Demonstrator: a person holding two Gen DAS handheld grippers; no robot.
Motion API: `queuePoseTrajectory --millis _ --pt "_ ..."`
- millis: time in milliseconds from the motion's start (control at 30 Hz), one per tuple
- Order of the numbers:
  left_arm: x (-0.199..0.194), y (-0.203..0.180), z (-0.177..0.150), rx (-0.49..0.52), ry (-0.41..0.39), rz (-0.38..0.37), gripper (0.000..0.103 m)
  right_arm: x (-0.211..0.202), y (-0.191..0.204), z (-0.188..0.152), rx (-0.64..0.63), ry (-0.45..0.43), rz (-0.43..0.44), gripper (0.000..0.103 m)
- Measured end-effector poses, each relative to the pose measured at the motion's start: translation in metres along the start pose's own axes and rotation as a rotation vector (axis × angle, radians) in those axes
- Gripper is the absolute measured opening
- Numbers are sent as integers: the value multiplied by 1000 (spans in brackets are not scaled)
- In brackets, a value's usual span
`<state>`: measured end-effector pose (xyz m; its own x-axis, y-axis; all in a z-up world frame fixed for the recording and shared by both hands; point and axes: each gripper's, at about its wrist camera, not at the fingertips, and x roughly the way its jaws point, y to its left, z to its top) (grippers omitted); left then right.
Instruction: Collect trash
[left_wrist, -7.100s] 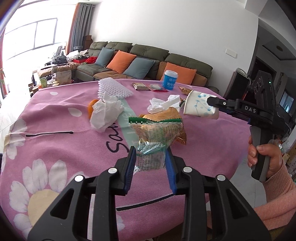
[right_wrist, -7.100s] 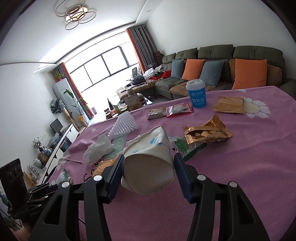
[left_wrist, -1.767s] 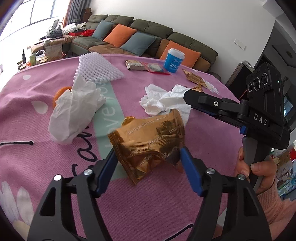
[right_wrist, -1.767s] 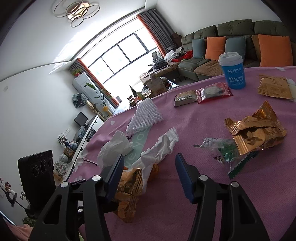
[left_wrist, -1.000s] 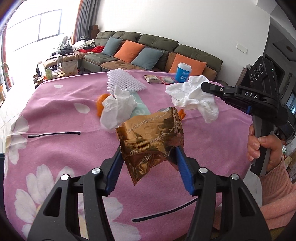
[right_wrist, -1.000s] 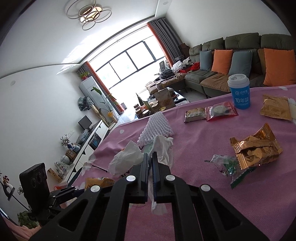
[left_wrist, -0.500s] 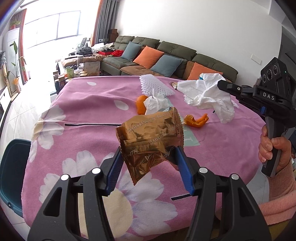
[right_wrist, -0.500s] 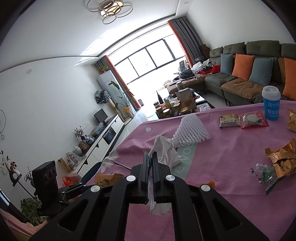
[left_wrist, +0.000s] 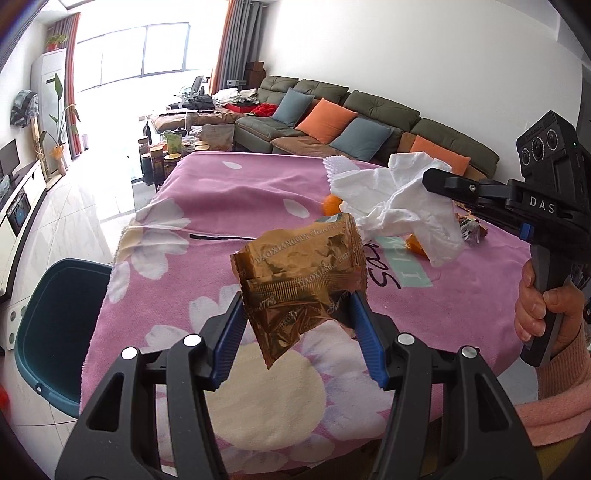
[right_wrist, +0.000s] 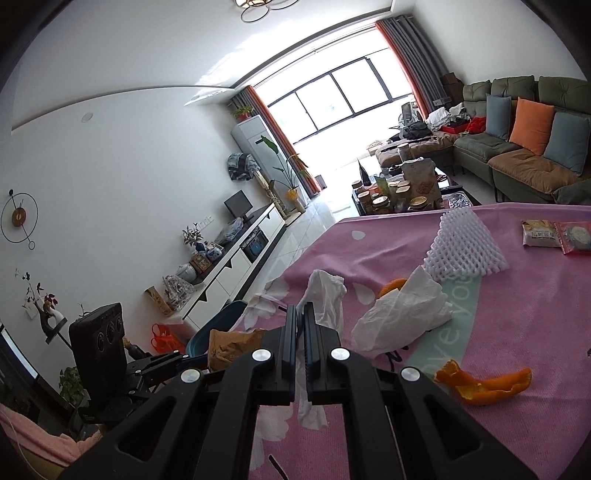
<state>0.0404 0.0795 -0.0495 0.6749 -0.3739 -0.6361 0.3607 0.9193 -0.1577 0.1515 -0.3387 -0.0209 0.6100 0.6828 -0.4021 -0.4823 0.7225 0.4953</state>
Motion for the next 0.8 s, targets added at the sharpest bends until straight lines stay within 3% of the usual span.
queuePoseTrajectory --millis 800 --pt "-34 27 -7 -65 -34 94 56 44 34 2 -42 75 95 3"
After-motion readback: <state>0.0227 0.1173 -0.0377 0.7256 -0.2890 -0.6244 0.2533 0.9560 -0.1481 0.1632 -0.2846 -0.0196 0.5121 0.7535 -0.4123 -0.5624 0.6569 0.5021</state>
